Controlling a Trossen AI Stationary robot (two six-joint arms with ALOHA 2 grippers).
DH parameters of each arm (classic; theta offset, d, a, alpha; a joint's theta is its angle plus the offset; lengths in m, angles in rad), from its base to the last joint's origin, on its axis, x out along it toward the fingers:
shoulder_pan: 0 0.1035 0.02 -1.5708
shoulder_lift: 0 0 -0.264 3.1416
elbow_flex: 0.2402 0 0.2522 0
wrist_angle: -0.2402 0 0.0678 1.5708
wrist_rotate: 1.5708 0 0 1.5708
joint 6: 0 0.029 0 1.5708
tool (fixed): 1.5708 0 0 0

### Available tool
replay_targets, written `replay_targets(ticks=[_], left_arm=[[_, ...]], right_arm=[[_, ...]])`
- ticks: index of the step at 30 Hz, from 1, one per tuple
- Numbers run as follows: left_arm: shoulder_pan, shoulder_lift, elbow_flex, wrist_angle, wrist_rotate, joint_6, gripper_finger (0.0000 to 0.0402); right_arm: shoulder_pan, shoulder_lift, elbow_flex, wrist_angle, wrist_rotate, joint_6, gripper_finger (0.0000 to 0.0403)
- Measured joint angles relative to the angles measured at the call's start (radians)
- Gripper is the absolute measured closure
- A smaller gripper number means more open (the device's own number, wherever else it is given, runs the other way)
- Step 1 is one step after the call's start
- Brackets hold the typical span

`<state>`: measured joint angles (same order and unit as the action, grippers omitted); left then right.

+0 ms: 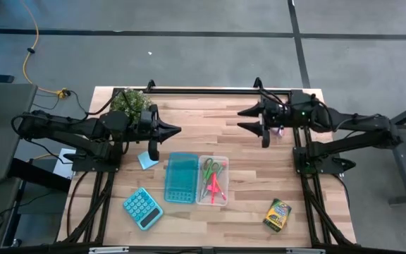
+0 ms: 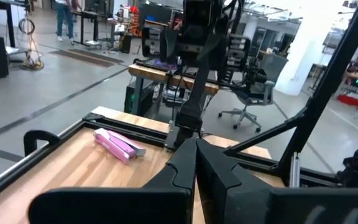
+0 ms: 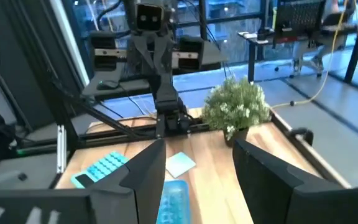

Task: Pack school essentials
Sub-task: Put the blue sticky notes into the blue supply box

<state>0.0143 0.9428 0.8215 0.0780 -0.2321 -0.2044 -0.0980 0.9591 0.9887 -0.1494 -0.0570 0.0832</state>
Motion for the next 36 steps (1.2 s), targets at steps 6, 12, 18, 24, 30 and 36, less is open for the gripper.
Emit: replay_targets(ticks=[6, 12, 18, 24, 30, 36], left_arm=[[0.0, 0.0, 0.0, -0.001, 0.0, 0.056, 0.0401], [0.0, 0.0, 0.0, -0.002, 0.0, 0.078, 0.0401], [0.0, 0.0, 0.0, -0.002, 0.0, 0.078, 0.0401], [0.0, 0.0, 0.0, -0.003, 0.0, 0.078, 0.0401], [0.0, 0.0, 0.0, -0.003, 0.001, 0.077, 0.0401], [0.0, 0.0, 0.0, -0.003, 0.001, 0.077, 0.0401]], right_arm=[[0.0, 0.051, 0.059, -0.003, -0.027, -0.064, 0.0222], [0.001, 0.079, 0.059, -0.004, -0.085, -0.057, 0.0241], [0.003, 0.082, 0.053, 0.006, -0.118, -0.029, 0.0327], [0.042, 0.042, -0.085, 0.148, -0.109, 0.042, 0.0393], [0.051, -0.003, -0.177, 0.268, -0.079, 0.095, 0.0399], [0.051, -0.005, -0.179, 0.269, -0.094, 0.092, 0.0402]])
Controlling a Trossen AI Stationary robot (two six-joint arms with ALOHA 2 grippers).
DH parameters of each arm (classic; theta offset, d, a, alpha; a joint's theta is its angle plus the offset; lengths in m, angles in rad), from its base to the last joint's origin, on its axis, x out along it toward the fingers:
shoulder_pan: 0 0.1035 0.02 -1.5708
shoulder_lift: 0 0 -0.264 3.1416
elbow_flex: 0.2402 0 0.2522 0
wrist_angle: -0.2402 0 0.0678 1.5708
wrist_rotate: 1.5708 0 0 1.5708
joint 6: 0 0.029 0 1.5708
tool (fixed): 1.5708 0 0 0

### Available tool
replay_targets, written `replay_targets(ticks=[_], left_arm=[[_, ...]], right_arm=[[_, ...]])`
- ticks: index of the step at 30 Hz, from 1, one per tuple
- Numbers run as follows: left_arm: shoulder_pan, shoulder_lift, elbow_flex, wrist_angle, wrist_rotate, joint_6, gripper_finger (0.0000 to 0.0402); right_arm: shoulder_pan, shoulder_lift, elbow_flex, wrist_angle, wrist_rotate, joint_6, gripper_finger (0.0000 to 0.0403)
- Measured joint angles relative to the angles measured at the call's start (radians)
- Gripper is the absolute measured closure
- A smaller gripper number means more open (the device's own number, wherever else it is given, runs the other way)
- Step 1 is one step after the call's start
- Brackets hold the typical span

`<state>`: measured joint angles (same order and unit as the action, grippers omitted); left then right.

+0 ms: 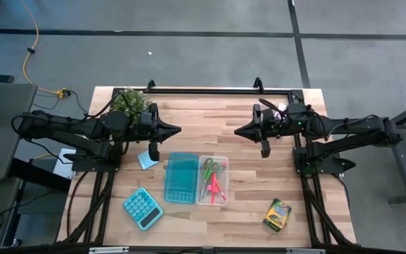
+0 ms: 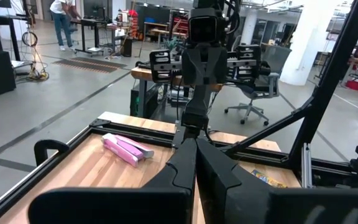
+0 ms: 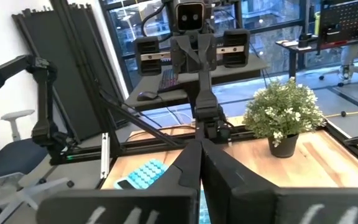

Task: Pack school essentials
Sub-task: Put the blue sticky notes into the blue supply box

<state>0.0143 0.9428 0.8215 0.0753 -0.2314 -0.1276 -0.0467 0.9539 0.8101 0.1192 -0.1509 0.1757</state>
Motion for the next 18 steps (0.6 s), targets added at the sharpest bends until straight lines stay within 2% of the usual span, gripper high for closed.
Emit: replay_targets(ticks=[18], left_arm=[[0.0, 0.0, 0.0, 0.003, -0.001, -0.014, 0.0401]], right_arm=[[0.0, 0.0, 0.0, -0.005, -0.015, -0.027, 0.0403]])
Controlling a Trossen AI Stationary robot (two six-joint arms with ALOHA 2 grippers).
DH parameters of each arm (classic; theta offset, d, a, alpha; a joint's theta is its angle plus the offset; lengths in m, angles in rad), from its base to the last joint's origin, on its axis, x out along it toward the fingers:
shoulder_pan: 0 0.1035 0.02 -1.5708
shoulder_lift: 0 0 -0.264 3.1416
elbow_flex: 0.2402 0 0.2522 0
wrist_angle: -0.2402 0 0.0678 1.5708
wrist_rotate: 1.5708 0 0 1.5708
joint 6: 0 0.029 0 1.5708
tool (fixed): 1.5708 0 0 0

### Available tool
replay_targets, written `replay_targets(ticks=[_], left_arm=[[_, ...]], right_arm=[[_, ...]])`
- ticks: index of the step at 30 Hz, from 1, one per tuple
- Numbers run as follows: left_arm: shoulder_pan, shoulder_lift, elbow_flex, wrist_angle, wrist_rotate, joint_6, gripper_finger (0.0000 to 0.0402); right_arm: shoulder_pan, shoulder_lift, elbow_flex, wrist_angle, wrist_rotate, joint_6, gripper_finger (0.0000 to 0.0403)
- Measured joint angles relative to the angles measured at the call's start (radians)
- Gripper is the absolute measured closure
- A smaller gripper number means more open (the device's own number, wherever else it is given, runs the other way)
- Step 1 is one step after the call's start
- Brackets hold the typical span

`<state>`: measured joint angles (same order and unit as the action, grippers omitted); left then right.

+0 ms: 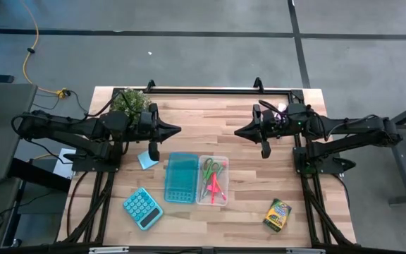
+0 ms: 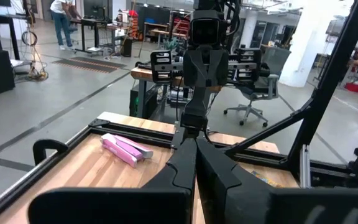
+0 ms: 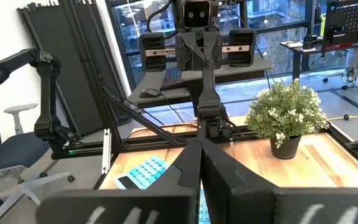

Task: Pack school essentials
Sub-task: Put the blue sticky notes into the blue supply box

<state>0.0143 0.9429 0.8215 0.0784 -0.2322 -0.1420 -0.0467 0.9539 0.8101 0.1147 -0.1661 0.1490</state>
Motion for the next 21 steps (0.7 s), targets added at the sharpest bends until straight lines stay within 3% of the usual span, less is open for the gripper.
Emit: replay_targets(ticks=[5, 12, 16, 21], left_arm=[[0.0, 0.0, 0.0, -0.107, -0.049, -0.088, 0.0374], [0.0, 0.013, -0.002, -0.582, -0.154, -0.405, 0.0268], [0.0, 0.037, -0.037, -0.787, -0.132, -0.599, 0.0219], [0.0, 0.078, -0.077, -0.943, -0.046, -0.78, 0.0198]], right_arm=[[0.0, 0.0, 0.0, -0.008, 0.0, 0.0, 0.0403], [0.0, 0.0, 0.0, -0.024, 0.0, 0.008, 0.0403], [0.0, 0.001, -0.001, -0.03, 0.0, 0.008, 0.0403], [0.0, 0.001, -0.001, -0.044, 0.001, 0.008, 0.0403]])
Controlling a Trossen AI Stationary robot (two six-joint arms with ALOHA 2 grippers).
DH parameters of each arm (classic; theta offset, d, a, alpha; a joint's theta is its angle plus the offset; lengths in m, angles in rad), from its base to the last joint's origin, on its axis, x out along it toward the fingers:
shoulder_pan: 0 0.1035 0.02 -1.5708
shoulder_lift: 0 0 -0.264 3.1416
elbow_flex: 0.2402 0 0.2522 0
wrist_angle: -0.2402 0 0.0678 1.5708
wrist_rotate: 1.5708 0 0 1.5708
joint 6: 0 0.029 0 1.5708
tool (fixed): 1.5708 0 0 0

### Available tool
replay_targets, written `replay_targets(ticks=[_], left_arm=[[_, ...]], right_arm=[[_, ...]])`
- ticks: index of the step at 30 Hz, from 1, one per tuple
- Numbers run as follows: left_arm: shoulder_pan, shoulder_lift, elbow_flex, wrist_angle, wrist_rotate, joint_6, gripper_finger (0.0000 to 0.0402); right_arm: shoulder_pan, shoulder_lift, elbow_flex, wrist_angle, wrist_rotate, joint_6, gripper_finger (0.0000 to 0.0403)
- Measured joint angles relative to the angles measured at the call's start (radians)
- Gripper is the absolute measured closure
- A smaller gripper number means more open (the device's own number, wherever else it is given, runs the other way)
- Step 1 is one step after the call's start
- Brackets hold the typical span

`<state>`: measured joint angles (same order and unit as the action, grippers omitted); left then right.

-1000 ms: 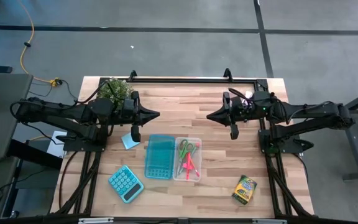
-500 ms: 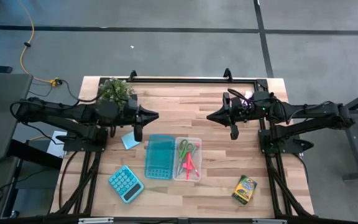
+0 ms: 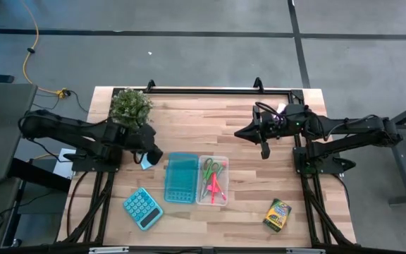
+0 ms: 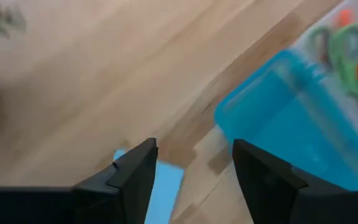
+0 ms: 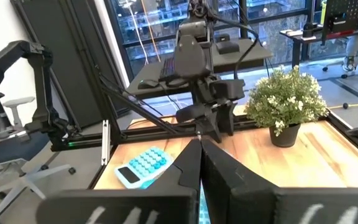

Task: Pack school essentials
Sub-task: Put the blue sticky notes into the blue supply box

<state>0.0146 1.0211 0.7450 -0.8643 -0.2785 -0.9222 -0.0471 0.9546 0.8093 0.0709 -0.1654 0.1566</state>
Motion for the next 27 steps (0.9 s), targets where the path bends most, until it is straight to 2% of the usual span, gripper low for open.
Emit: replay_targets(ticks=[3, 16, 24, 27], left_arm=[[0.0, 0.031, -0.018, -0.062, 0.015, -0.073, 0.0197], [0.0, 0.201, -0.129, -0.06, 0.131, -0.323, 0.0197], [0.008, 0.212, -0.129, -0.042, 0.054, -0.28, 0.0197], [0.048, 0.212, -0.129, -0.074, 0.075, -0.269, 0.0197]], right_arm=[[0.0, 0.001, 0.0, -0.009, 0.001, 0.0, 0.0403], [-0.001, 0.003, 0.0, -0.03, 0.004, 0.001, 0.0403], [-0.001, 0.003, 0.0, -0.033, 0.003, 0.001, 0.0403], [-0.001, 0.003, 0.0, -0.047, 0.003, 0.001, 0.0403]])
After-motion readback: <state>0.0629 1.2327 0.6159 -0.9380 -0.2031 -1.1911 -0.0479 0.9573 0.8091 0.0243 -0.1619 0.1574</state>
